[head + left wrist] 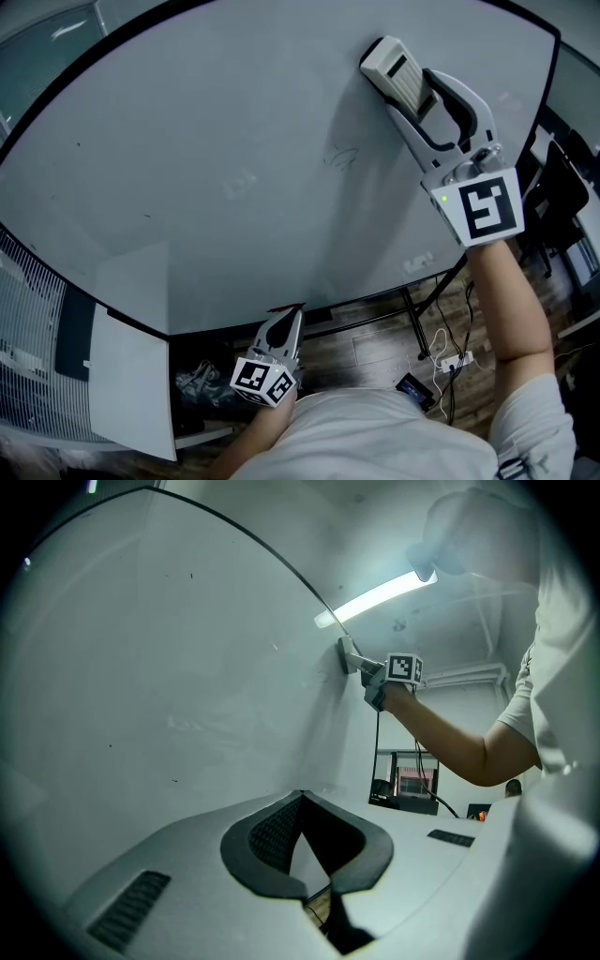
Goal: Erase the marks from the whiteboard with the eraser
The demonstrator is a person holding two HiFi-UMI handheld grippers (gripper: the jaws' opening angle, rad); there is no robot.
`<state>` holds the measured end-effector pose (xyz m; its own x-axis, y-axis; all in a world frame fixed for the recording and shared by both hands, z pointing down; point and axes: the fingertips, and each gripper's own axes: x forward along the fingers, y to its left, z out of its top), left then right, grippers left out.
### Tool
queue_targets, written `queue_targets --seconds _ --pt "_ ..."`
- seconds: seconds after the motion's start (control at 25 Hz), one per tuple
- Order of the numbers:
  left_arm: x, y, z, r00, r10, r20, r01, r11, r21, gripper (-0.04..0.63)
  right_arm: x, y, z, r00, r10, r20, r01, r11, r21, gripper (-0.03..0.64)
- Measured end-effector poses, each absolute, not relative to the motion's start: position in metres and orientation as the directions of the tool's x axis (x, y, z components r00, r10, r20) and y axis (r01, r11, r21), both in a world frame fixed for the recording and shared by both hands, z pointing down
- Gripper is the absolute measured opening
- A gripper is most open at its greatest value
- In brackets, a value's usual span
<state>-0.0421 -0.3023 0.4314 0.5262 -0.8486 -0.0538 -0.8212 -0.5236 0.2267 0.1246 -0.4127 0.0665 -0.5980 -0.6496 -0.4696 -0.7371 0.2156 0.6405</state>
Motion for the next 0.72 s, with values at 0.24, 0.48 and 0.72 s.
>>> queue_targets --seconds 0.24,0.48,0.72 --pt "-0.045 -0.303 0.432 0.514 -0.856 -0.052 -0.828 -0.511 0.230 0.006 0.089 -0.408 0.112 -0.638 -0.675 -0.371 -0.639 0.195 0.744 0.242" --pt "-0.048 -0.303 0.434 0.507 -0.861 -0.050 -0.835 -0.505 0.218 0.006 0.048 -0.404 0.181 -0.683 -0.683 -0.259 -0.567 0.272 0.778 0.242" --pt "-0.051 -0.300 0.436 0.498 -0.866 -0.047 -0.840 -0.495 0.221 0.006 0.005 -0.389 0.250 -0.762 -0.620 -0.187 -0.483 0.351 0.802 0.242"
